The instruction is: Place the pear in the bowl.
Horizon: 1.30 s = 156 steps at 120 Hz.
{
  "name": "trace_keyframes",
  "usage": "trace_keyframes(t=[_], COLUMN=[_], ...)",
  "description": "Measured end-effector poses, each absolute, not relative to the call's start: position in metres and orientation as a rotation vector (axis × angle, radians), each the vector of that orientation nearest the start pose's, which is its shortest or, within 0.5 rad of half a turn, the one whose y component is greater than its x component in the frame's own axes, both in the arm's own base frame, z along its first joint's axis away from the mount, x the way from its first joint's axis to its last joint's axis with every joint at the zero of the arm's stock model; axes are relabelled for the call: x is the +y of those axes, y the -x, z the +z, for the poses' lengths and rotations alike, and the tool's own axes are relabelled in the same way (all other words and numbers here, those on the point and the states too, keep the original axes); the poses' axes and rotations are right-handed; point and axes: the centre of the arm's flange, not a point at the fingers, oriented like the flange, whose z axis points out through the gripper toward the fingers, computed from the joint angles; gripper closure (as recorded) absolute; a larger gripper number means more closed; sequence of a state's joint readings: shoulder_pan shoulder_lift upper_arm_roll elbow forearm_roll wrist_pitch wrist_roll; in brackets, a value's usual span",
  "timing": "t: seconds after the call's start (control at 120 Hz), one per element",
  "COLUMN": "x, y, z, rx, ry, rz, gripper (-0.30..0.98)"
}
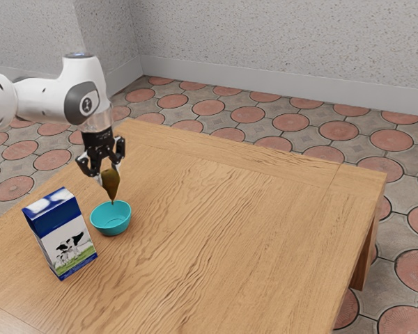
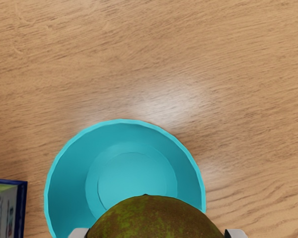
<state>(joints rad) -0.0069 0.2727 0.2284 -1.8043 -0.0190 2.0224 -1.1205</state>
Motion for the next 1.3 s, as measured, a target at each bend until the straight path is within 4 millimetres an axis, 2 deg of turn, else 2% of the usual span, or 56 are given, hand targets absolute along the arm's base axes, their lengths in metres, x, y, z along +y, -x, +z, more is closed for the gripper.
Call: trace_keyframes(t=[0.292,0.383,0.442,0.592,0.783,0.867,1.042,1.108,1.167,1.258,1.3], x=[0.131,0.13,0.13,0.129,0.13,0.127,0.096,0.08,0.053,-0.002,-0.014], y=[-0.6,-0.598,-0.596,-0.595,-0.596,-0.595,-0.59,-0.599,-0.609,-0.621,-0.619], z=[0.366,0.36,0.356,0.359,0.362,0.374,0.422,0.427,0.44,0.473,0.49], rx=[-1.913,-1.912,-1.911,-1.916,-1.916,-1.915,-1.816,-1.68,-1.496,-1.15,-1.026], ry=[2.395,2.393,2.394,2.408,2.417,2.43,2.546,2.638,2.758,2.919,2.956], rz=[0.056,0.061,0.065,0.046,0.032,0.023,0.019,0.033,0.025,-0.018,-0.033], gripper=[0.58,0.49,0.38,0.19,0.08,0.05,0.02,0.02,0.01,0.01,0.01])
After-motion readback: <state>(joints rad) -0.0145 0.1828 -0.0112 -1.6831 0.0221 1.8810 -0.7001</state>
